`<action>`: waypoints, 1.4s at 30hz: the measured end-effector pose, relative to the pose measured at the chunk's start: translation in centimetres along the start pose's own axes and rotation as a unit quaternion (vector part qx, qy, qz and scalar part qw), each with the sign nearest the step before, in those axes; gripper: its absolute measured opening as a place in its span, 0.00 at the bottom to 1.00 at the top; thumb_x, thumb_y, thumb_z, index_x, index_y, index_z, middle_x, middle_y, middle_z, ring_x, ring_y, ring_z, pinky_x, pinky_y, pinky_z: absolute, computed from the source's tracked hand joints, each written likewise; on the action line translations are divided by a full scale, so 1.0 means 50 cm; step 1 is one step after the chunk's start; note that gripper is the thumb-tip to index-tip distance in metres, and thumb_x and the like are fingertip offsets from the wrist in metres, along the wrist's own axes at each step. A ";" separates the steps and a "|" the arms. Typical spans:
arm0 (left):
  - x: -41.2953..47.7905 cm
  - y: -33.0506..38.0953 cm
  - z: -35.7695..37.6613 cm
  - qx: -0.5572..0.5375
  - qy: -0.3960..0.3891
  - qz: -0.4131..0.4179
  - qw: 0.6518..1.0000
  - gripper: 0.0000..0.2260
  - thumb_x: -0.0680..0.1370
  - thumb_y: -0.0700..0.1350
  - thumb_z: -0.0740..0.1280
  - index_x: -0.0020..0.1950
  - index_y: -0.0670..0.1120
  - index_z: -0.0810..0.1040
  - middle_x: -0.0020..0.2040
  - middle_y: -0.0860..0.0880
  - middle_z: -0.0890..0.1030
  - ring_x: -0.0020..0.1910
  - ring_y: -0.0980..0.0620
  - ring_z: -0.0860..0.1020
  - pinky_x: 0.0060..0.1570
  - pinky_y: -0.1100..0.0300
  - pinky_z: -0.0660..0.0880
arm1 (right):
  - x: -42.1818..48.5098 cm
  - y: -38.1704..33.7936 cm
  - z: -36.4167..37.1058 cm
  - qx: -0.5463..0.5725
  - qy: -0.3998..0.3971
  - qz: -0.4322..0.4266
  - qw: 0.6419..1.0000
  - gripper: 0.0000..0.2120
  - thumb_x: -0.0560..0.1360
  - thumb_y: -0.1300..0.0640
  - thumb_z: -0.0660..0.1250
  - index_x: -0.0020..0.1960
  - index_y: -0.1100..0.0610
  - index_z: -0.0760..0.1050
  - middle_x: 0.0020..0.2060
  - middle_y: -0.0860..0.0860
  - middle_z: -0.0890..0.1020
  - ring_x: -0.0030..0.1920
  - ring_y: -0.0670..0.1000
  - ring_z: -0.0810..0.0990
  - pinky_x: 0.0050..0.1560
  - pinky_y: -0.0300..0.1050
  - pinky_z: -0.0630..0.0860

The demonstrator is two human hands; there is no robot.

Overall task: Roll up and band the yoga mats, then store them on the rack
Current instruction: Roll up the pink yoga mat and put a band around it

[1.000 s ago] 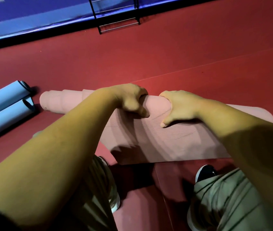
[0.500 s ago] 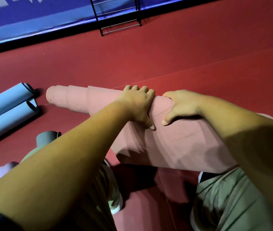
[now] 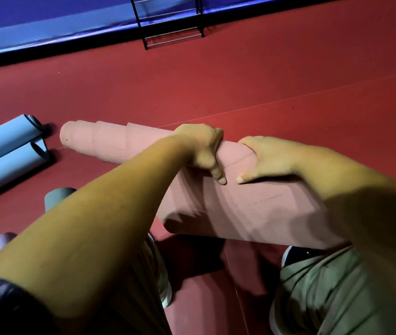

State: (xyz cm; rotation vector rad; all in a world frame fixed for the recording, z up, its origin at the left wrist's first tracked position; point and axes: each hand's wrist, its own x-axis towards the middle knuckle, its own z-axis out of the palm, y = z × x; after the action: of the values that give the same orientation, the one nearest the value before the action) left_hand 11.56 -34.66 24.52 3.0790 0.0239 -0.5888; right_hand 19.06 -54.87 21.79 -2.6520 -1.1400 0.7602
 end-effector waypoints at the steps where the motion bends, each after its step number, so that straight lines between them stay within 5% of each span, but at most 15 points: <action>1: 0.001 -0.005 -0.005 -0.013 -0.007 -0.008 1.000 0.43 0.50 0.76 0.79 0.56 0.54 0.74 0.49 0.55 0.80 0.51 0.45 0.80 0.50 0.50 0.79 | -0.002 -0.001 0.003 -0.033 0.010 0.000 0.999 0.57 0.55 0.22 0.75 0.78 0.42 0.63 0.70 0.46 0.75 0.69 0.54 0.75 0.70 0.58 0.72; 6: 0.001 -0.042 -0.019 -0.088 -0.041 -0.045 0.994 0.38 0.51 0.74 0.81 0.50 0.53 0.78 0.47 0.53 0.82 0.48 0.46 0.80 0.52 0.50 0.81 | -0.006 -0.016 0.028 -0.115 0.036 -0.004 0.993 0.73 0.51 0.20 0.76 0.84 0.47 0.46 0.79 0.51 0.66 0.75 0.60 0.69 0.71 0.63 0.71; 12: 0.003 -0.046 -0.012 -0.099 -0.058 -0.031 0.993 0.36 0.53 0.74 0.81 0.51 0.54 0.78 0.48 0.53 0.83 0.48 0.48 0.81 0.54 0.49 0.81 | 0.001 -0.025 0.021 -0.097 0.059 -0.015 0.993 0.51 0.51 0.23 0.76 0.66 0.45 0.66 0.62 0.47 0.77 0.61 0.57 0.77 0.59 0.59 0.78; 15: 0.000 -0.045 -0.004 -0.079 -0.056 -0.006 0.995 0.38 0.59 0.75 0.78 0.60 0.55 0.77 0.55 0.51 0.82 0.55 0.45 0.80 0.58 0.47 0.80 | 0.004 -0.021 0.015 -0.052 0.044 -0.013 0.998 0.48 0.52 0.27 0.80 0.65 0.47 0.69 0.57 0.47 0.78 0.57 0.55 0.78 0.57 0.56 0.78; 18: -0.006 -0.036 0.008 -0.015 -0.052 0.034 0.998 0.51 0.58 0.80 0.72 0.75 0.54 0.70 0.67 0.49 0.78 0.66 0.42 0.78 0.66 0.43 0.76 | 0.006 -0.014 0.011 -0.017 0.026 -0.006 1.000 0.48 0.53 0.30 0.83 0.68 0.45 0.71 0.56 0.47 0.81 0.54 0.54 0.79 0.56 0.53 0.79; 21: -0.016 -0.012 0.027 0.078 -0.045 0.033 0.995 0.61 0.52 0.83 0.73 0.77 0.51 0.65 0.72 0.48 0.74 0.69 0.40 0.75 0.70 0.39 0.72 | 0.009 -0.006 0.010 0.011 0.010 0.001 1.000 0.46 0.54 0.33 0.85 0.67 0.43 0.73 0.54 0.45 0.82 0.52 0.52 0.80 0.51 0.49 0.77; 26: -0.011 -0.007 0.031 0.034 -0.022 0.026 0.999 0.47 0.53 0.75 0.80 0.61 0.51 0.70 0.57 0.50 0.78 0.56 0.43 0.80 0.54 0.49 0.77 | 0.005 -0.013 0.007 0.029 -0.028 0.009 0.999 0.46 0.56 0.34 0.84 0.70 0.42 0.71 0.56 0.44 0.81 0.54 0.50 0.80 0.56 0.50 0.79; 29: -0.007 -0.016 0.019 -0.002 -0.038 0.011 0.999 0.47 0.51 0.74 0.81 0.61 0.52 0.72 0.53 0.53 0.80 0.53 0.45 0.80 0.52 0.50 0.79 | 0.003 -0.021 0.007 0.020 -0.043 0.018 0.999 0.50 0.58 0.32 0.83 0.75 0.43 0.67 0.63 0.46 0.79 0.60 0.52 0.79 0.62 0.52 0.77; 35: 0.006 -0.042 0.011 -0.099 -0.082 -0.017 0.992 0.37 0.52 0.67 0.85 0.53 0.52 0.79 0.48 0.53 0.83 0.50 0.47 0.82 0.52 0.53 0.81 | -0.005 -0.043 0.029 -0.059 -0.014 0.022 0.998 0.71 0.51 0.21 0.77 0.85 0.45 0.49 0.81 0.48 0.63 0.79 0.58 0.67 0.75 0.61 0.69; 42: 0.005 -0.042 0.001 -0.125 -0.112 -0.014 0.986 0.33 0.56 0.66 0.85 0.54 0.53 0.81 0.50 0.54 0.84 0.51 0.49 0.82 0.56 0.53 0.80 | -0.005 -0.048 0.021 -0.088 0.016 0.011 0.996 0.54 0.51 0.21 0.76 0.69 0.47 0.68 0.62 0.45 0.78 0.61 0.55 0.79 0.57 0.56 0.78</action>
State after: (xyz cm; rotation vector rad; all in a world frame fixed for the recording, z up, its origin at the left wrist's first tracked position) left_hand 11.75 -32.56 24.37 2.7605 0.1289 -0.8568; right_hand 16.86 -53.42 21.78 -2.8125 -1.2258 0.6452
